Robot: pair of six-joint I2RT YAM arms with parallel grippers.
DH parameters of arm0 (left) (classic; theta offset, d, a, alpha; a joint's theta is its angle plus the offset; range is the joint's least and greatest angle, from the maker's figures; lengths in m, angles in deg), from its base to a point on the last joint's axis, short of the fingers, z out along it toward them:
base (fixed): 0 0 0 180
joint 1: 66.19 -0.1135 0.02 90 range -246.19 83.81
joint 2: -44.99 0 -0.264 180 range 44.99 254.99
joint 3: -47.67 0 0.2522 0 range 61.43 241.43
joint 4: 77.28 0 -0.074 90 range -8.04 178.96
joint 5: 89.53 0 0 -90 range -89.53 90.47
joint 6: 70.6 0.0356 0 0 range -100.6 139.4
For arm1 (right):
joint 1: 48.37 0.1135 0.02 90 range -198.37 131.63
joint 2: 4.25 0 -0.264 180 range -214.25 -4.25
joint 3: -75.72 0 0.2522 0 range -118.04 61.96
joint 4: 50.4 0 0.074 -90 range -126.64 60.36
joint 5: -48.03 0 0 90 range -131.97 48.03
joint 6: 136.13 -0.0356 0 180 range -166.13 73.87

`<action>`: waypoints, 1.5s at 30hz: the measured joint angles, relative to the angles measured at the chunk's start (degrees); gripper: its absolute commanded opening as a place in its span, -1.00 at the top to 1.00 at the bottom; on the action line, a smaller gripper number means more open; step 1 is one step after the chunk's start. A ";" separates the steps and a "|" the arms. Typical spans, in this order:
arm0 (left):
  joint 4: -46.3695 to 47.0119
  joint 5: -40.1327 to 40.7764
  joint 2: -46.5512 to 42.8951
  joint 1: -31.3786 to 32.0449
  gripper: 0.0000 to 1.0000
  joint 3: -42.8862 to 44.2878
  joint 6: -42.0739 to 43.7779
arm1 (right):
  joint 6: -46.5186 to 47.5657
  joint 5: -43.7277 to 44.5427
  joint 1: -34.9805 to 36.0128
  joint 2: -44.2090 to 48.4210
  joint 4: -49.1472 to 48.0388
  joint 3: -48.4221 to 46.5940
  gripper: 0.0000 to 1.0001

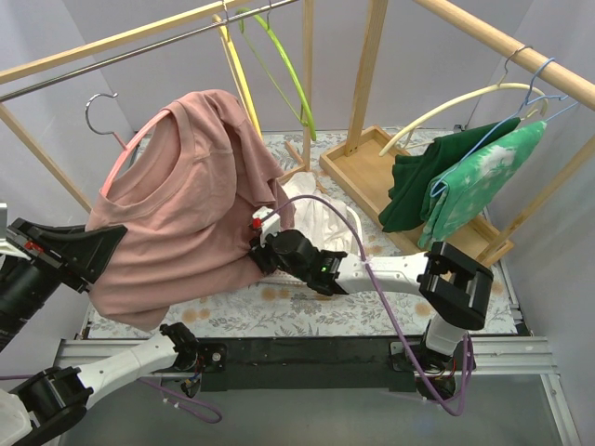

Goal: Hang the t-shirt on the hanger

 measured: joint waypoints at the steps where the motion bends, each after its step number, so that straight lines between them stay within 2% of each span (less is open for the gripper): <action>1: 0.07 0.37 0.00 0.00 1.00 -0.33 -0.04 | -0.17 1.84 0.24 -1.11 1.53 -1.75 0.97; 5: 0.28 2.43 -0.02 0.00 1.00 -1.77 -0.37 | -0.20 8.07 0.74 -2.67 6.82 -7.61 0.97; 9: 0.68 5.09 -0.68 0.00 1.00 -4.39 -0.55 | 0.94 10.29 1.42 -2.60 10.82 -14.82 0.97; 21: 0.04 15.13 -2.14 0.00 1.00 -12.13 -3.56 | 7.48 6.56 8.07 -4.15 18.23 -45.07 0.97; 31: -0.46 24.06 -2.40 0.00 1.00 -13.64 -6.05 | 9.79 2.08 9.03 -17.77 21.86 -68.02 0.97; 39: -3.41 32.74 -0.61 0.00 1.00 -12.41 -7.56 | 9.44 -0.09 7.98 -22.77 22.86 -72.11 0.97; 45: -1.53 36.81 -0.33 0.00 1.00 -11.96 -5.60 | 9.01 -1.38 7.17 -23.87 20.94 -74.01 0.97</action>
